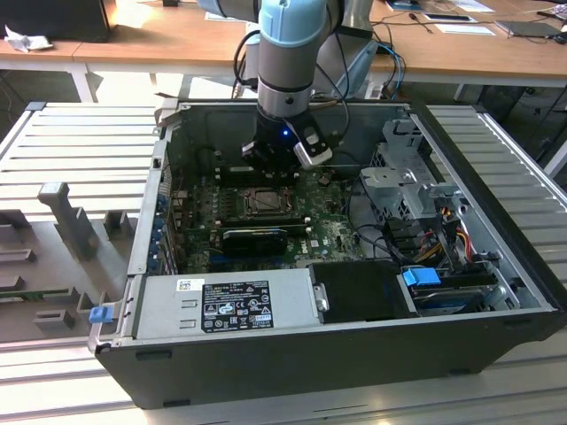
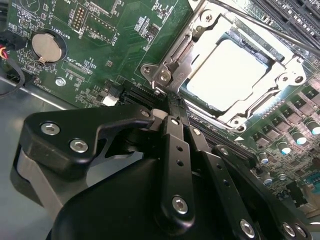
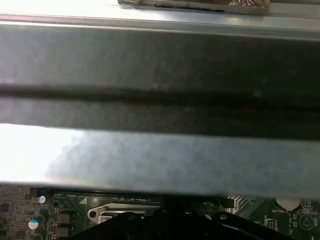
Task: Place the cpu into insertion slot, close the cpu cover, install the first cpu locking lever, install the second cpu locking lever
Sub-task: 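Install the first cpu locking lever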
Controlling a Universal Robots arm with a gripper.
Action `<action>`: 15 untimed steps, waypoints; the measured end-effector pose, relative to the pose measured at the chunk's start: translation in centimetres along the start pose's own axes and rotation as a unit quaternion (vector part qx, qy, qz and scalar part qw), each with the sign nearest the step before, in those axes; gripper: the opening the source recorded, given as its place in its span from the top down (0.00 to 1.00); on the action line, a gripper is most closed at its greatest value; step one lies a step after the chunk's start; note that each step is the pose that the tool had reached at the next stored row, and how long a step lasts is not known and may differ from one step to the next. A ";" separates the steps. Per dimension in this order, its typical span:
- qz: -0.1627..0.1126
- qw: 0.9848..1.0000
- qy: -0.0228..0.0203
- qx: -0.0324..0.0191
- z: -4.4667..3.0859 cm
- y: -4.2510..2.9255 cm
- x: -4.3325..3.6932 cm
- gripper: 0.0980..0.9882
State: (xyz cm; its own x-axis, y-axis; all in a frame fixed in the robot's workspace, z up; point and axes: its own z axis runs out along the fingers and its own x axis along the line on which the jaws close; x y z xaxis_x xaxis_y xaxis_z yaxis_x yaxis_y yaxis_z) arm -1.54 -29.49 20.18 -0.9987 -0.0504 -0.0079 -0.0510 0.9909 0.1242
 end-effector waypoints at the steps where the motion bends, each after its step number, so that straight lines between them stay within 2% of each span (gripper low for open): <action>1: 0.000 1.000 0.000 0.000 0.08 -0.03 0.00 0.99; 4: 0.000 1.000 0.000 -0.003 0.16 -0.05 0.00 0.99; 7: 0.000 1.000 0.000 -0.004 0.09 -0.03 0.00 0.99; 10: 0.000 1.000 0.000 -0.004 -0.99 0.10 -0.01 0.99; 11: 0.000 1.000 0.000 -0.004 -2.09 0.24 -0.02 0.99; 13: 0.000 1.000 0.000 -0.004 -2.15 -0.26 0.01 0.99; 15: 0.000 1.000 0.000 -0.004 -2.16 -0.33 0.01 0.99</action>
State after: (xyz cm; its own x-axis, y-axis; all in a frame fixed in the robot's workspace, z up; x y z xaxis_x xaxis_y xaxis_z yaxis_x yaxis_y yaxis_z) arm -1.54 -30.09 22.28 -0.9987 -0.0504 -0.0084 -0.0510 0.9900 0.1318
